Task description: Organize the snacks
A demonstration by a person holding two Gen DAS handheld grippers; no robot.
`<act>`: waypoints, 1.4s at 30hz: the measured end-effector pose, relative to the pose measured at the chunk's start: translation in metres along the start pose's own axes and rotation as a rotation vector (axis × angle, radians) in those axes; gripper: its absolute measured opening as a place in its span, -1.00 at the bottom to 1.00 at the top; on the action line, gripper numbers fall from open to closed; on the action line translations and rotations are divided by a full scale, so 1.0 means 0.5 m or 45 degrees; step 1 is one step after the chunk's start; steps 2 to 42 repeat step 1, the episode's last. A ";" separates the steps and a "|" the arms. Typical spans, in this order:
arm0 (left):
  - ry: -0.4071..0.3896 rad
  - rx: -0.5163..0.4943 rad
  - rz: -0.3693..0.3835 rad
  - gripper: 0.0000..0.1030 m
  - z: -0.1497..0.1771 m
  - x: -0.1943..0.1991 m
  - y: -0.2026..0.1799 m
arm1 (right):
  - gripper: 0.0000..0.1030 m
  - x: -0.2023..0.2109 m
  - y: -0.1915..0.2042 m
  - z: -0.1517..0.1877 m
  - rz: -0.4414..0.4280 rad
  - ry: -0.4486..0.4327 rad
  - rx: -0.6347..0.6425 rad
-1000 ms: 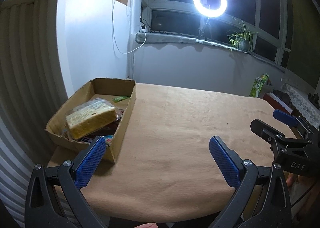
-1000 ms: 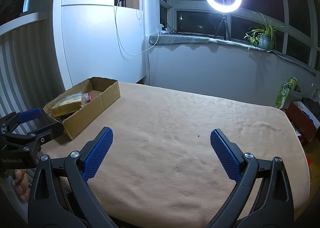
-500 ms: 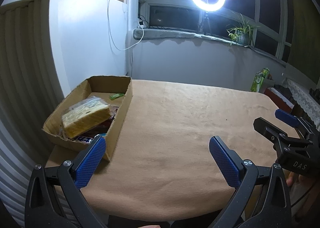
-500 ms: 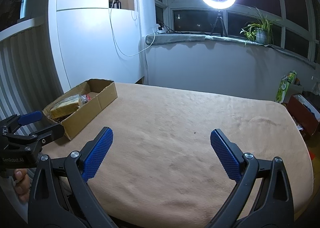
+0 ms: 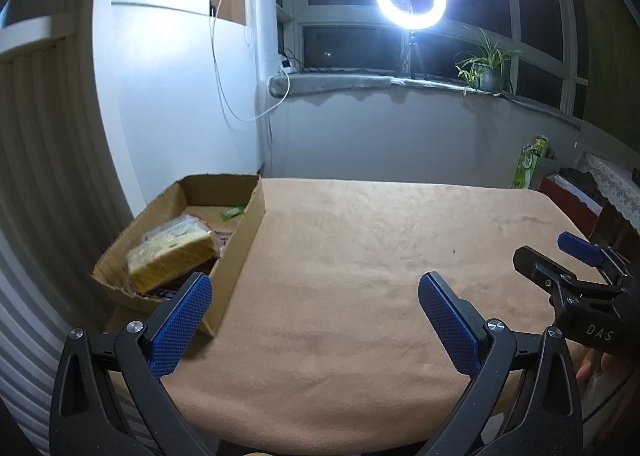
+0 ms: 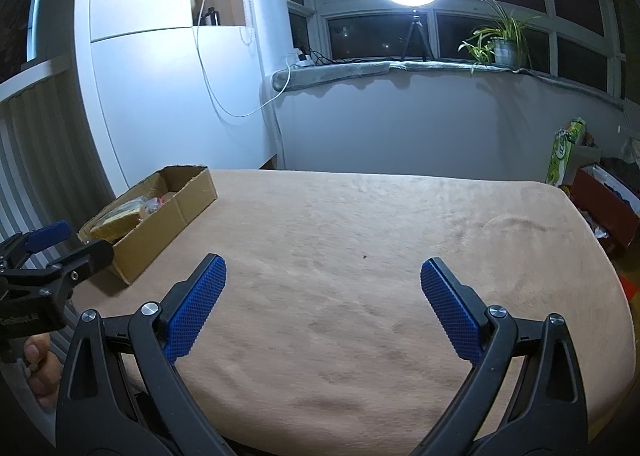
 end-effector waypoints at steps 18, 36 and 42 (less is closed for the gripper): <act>0.001 -0.011 0.005 0.99 -0.001 0.000 -0.005 | 0.94 0.000 -0.006 0.001 0.003 -0.001 -0.004; 0.001 -0.011 0.005 0.99 -0.001 0.000 -0.005 | 0.94 0.000 -0.006 0.001 0.003 -0.001 -0.004; 0.001 -0.011 0.005 0.99 -0.001 0.000 -0.005 | 0.94 0.000 -0.006 0.001 0.003 -0.001 -0.004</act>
Point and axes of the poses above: each gripper's, at about its wrist camera, not at the fingertips, and x roughly against the way its jaws point, y to its left, z to its underside, the point moved 9 cm from there along -x, roughly the way its jaws point, and after that the axes turned 4 degrees about -y, right-handed, at the moved point
